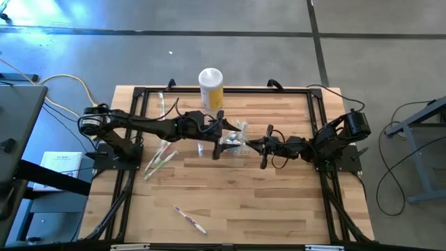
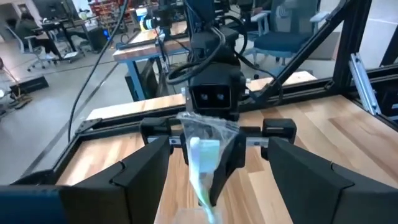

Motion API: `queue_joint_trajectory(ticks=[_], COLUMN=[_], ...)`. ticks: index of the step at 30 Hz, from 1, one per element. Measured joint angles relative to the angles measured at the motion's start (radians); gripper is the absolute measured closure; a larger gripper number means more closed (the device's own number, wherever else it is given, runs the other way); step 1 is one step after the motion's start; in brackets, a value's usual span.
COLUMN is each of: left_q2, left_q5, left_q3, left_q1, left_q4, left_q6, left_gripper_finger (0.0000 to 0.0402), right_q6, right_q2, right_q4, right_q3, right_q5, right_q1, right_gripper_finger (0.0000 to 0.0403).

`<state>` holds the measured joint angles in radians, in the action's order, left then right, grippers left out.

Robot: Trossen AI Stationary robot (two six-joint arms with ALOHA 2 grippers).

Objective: Pick & Place toothbrushing station
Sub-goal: Put the green toothbrush into the right section of the transparent organizer

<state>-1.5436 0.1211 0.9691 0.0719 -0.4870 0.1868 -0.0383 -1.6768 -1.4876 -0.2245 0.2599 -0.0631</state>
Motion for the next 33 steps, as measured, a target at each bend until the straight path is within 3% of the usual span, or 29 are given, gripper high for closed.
queue_joint_trajectory(ticks=[16, 20, 31, 33], left_q2=[-0.072, -0.073, -0.073, -0.073], left_q5=[-0.034, -0.035, -0.037, -0.037], left_q3=[0.027, 0.036, 0.042, 0.042], left_q1=[0.000, 0.000, 0.000, 0.000], left_q4=[-0.064, -0.063, -0.040, -0.028], left_q6=[-0.008, -0.008, 0.002, 0.019], left_gripper_finger=[0.0151, 0.0194, 0.0374, 0.0389], right_q6=[-0.008, -0.008, -0.007, -0.007], right_q2=[0.000, 0.000, 0.000, 0.000], right_q4=[0.013, 0.015, 0.022, 0.027], right_q3=[-0.001, -0.001, 0.000, 0.000], right_q5=[-0.006, -0.008, -0.024, -0.025], right_q1=[0.000, 0.000, 0.000, 0.000], right_gripper_finger=[0.0399, 0.0399, 0.0397, 0.0393])
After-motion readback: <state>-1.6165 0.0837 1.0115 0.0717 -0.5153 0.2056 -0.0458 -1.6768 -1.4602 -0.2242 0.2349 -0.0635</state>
